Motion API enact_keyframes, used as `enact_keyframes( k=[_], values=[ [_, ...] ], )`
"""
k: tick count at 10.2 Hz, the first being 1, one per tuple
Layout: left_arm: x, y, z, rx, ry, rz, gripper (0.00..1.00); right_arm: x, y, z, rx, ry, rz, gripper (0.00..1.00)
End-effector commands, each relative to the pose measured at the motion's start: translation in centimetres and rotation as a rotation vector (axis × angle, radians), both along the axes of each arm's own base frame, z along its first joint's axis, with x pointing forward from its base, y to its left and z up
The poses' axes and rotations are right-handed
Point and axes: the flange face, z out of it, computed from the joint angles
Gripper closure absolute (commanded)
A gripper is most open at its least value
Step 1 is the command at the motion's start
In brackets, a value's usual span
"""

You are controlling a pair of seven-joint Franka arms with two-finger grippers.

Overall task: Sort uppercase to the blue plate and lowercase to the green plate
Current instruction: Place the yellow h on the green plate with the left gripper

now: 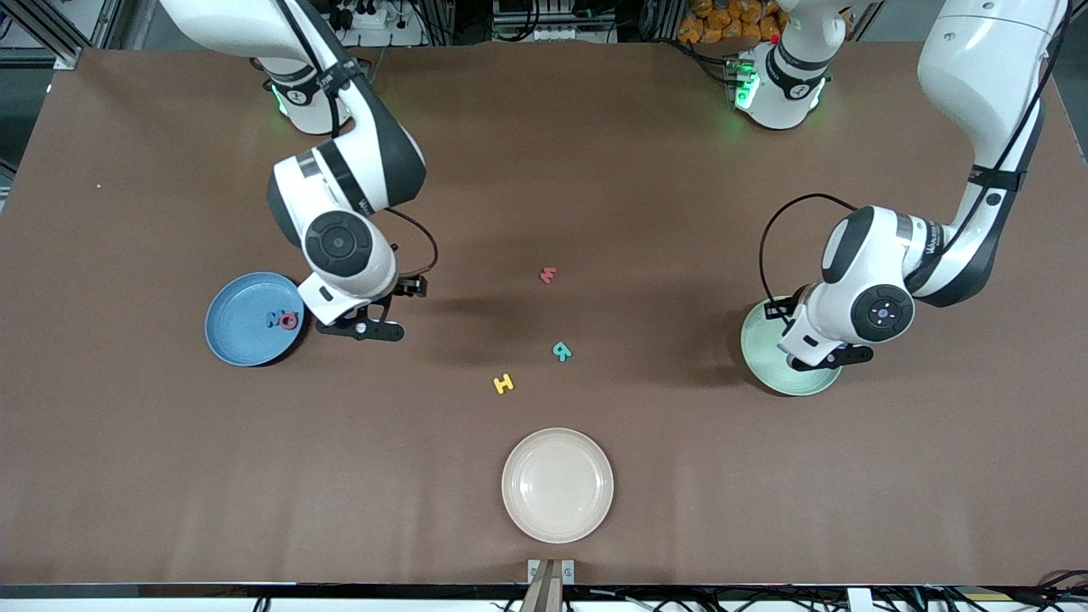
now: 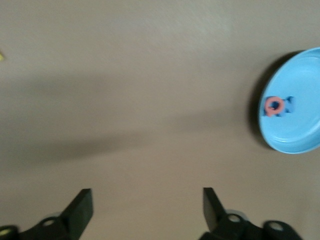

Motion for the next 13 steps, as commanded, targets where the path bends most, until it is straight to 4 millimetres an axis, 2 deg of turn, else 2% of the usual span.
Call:
enact_keyframes(
  k=[1, 2, 3, 5, 6, 7, 9, 11, 12, 13],
  values=[
    [-0.5, 0.1, 0.7, -0.028, 0.006, -0.081, 0.25, 1.1, 1.6, 1.1, 0.056, -0.118, -0.059, 0.0],
    [-0.4, 0.1, 1.0, -0.031, 0.002, -0.091, 0.21, 1.3, 3.3, 0.9, 0.099, -0.18, -0.038, 0.0],
    [-0.2, -0.1, 1.6, -0.039, -0.007, -0.085, 0.0, 1.6, 4.5, 0.1, 0.125, -0.22, -0.022, 0.0],
    [0.0, -1.9, 2.9, -0.061, -0.029, -0.088, 0.0, 1.4, 7.6, -1.3, 0.118, -0.306, 0.021, 0.0],
    [-0.3, -4.4, 4.0, -0.09, -0.041, -0.105, 0.0, 2.0, 8.1, -1.4, 0.099, -0.337, -0.042, 0.0],
    [-0.9, -7.7, 5.2, -0.115, -0.056, -0.108, 0.0, 1.2, 9.5, -2.5, 0.087, -0.339, -0.081, 0.0],
    [-2.4, -12.7, 7.0, -0.123, -0.079, -0.084, 0.0, 0.9, 11.1, -3.7, 0.088, -0.338, -0.149, 0.0],
    [-3.3, -15.7, 8.2, -0.139, -0.102, -0.085, 0.0, 1.7, 11.7, -6.9, 0.074, -0.32, -0.245, 0.0],
    [-3.5, -17.0, 8.9, -0.15, -0.117, -0.103, 0.0, 1.2, 13.0, -7.6, 0.074, -0.319, -0.257, 0.0],
    [-3.7, -18.3, 9.5, -0.16, -0.129, -0.119, 0.0, 2.2, 12.1, -7.4, 0.085, -0.319, -0.303, 0.0]
  ],
)
